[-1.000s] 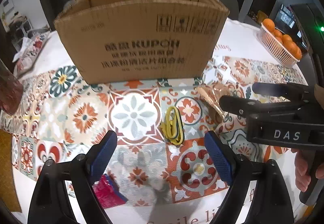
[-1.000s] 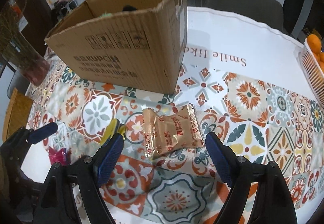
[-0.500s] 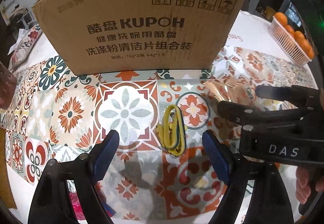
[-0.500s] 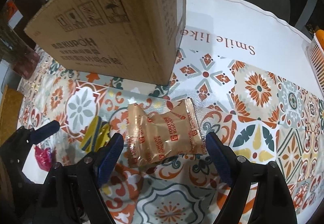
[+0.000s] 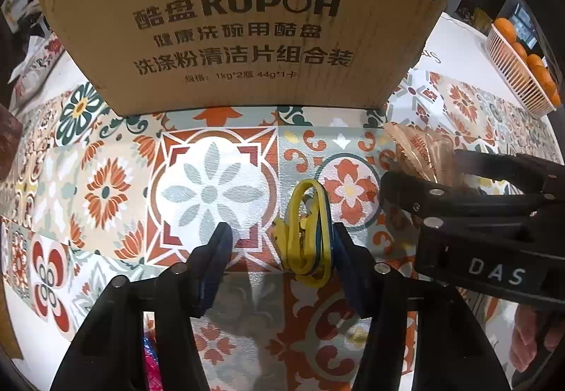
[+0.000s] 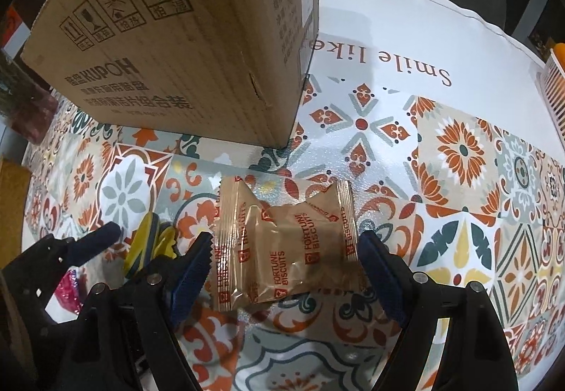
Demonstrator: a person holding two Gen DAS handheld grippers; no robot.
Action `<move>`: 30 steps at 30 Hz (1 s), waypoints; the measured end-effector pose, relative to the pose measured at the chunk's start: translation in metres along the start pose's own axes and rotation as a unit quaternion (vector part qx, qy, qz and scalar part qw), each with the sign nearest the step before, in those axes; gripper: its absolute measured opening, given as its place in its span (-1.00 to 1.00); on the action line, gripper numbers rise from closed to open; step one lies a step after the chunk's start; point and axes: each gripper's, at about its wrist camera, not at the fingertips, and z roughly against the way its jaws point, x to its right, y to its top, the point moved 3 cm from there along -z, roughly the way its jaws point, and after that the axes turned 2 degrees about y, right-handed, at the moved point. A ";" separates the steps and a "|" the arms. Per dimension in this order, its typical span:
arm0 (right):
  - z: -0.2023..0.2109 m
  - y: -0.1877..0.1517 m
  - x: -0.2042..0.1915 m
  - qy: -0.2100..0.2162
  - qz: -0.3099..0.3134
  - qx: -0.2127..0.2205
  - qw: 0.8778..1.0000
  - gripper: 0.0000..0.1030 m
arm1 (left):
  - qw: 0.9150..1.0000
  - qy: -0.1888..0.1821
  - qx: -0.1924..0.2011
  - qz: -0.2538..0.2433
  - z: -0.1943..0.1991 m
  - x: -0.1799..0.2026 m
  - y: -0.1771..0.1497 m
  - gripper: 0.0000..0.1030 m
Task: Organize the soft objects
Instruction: 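Grasp the yellow rubber toy with the left tool while the right tool grasps the biscuit packet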
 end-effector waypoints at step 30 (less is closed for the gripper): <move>0.056 -0.027 0.000 0.022 -0.048 0.080 0.995 -0.09 | 0.996 -0.062 0.054 0.027 0.046 -0.023 -0.009 -0.47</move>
